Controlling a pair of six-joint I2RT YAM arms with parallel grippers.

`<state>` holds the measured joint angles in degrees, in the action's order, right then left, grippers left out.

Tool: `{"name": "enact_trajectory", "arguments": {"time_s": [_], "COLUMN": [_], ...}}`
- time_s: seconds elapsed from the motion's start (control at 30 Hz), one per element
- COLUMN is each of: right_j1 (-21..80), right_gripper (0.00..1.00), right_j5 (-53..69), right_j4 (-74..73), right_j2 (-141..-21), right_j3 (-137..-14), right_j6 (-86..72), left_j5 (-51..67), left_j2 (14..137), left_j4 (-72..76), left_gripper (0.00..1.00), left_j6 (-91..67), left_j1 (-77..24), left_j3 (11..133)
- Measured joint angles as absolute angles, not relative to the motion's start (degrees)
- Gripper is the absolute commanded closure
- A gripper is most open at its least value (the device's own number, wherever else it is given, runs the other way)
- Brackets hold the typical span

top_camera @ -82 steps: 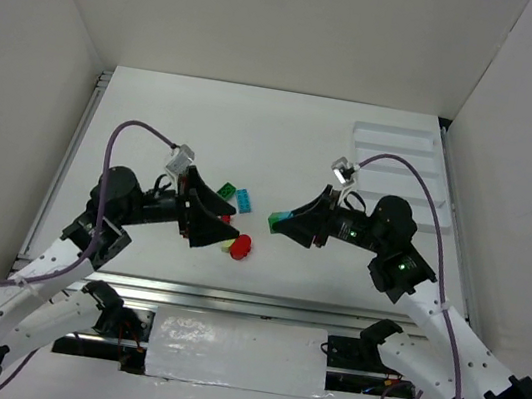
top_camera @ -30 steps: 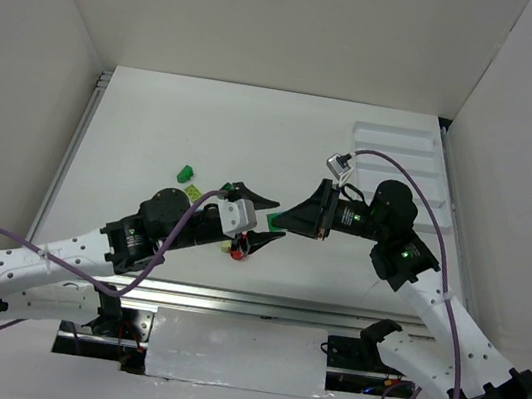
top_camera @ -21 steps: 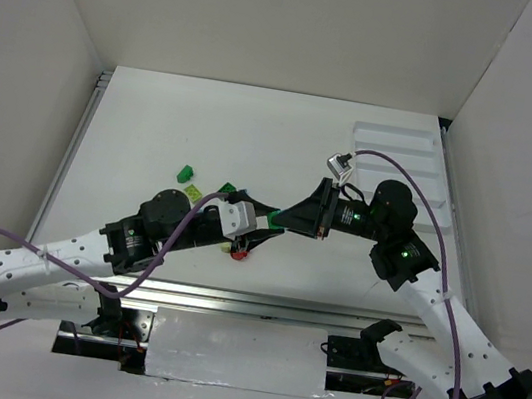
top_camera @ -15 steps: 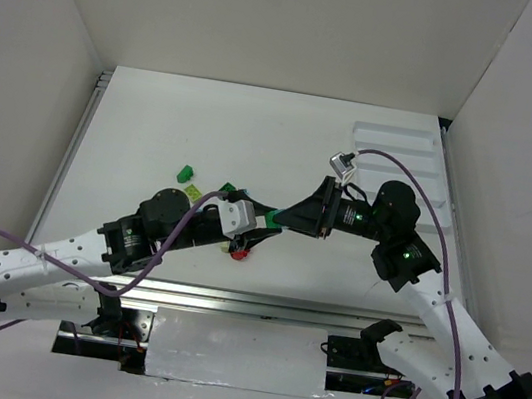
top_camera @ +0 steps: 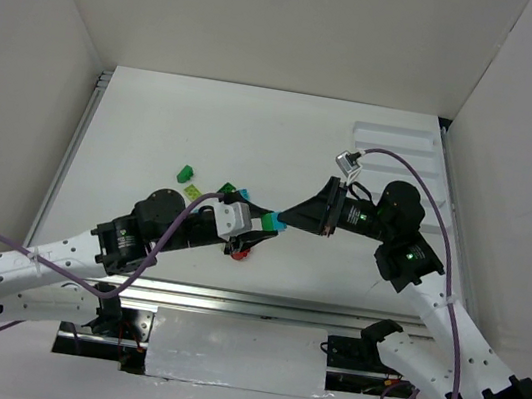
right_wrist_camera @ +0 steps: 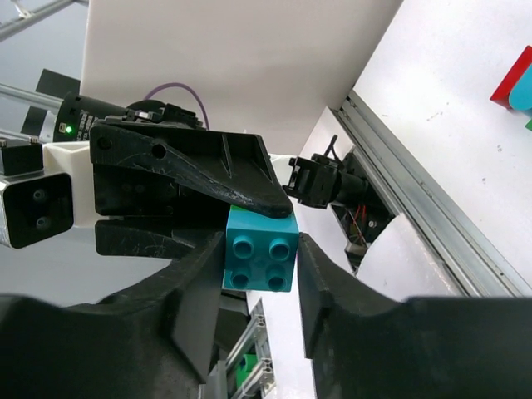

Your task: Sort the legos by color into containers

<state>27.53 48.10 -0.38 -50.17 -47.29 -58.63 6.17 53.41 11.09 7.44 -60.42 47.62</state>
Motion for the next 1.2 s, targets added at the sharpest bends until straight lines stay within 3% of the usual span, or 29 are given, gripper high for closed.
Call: {"name": "enact_trajectory", "arguments": {"time_s": [0.07,0.13,0.2,0.23,0.6,0.93,1.03,1.2], "right_j1": [27.5,27.5,27.5,27.5,26.4,12.6,9.8,4.1], "right_gripper": [0.73,0.77,0.86,1.00,1.00,1.00,1.00,1.00], "right_j5": [48.1,48.1,48.2,48.3,49.2,51.4,41.5,15.9], "right_j4": [-0.5,-1.1,-1.2,-1.2,-2.0,-1.0,-8.8,-18.4], "right_j2": [-50.2,-50.3,-50.5,-50.6,-51.9,-53.7,-54.9,-68.0], "right_j3": [-47.3,-47.3,-47.3,-47.3,-47.2,-41.1,-44.5,-55.3], "right_j6": [-58.6,-58.8,-58.5,-58.3,-54.1,-50.7,-46.3,-42.9], "left_j5": [6.1,6.0,5.7,5.4,3.9,1.2,-0.7,-4.3], "left_j2": [53.4,53.4,53.5,53.5,53.8,49.8,49.6,50.1], "left_j4": [11.0,10.7,10.2,10.1,6.2,5.9,5.9,2.7], "left_gripper": [1.00,1.00,1.00,1.00,1.00,1.00,1.00,1.00], "left_j6": [7.7,8.0,8.5,8.6,9.3,9.0,7.9,1.1], "left_j1": [-60.4,-60.4,-60.4,-60.4,-60.5,-60.4,-60.4,-60.4], "left_j3": [47.7,47.8,47.8,47.8,48.7,48.7,48.7,50.7]}}
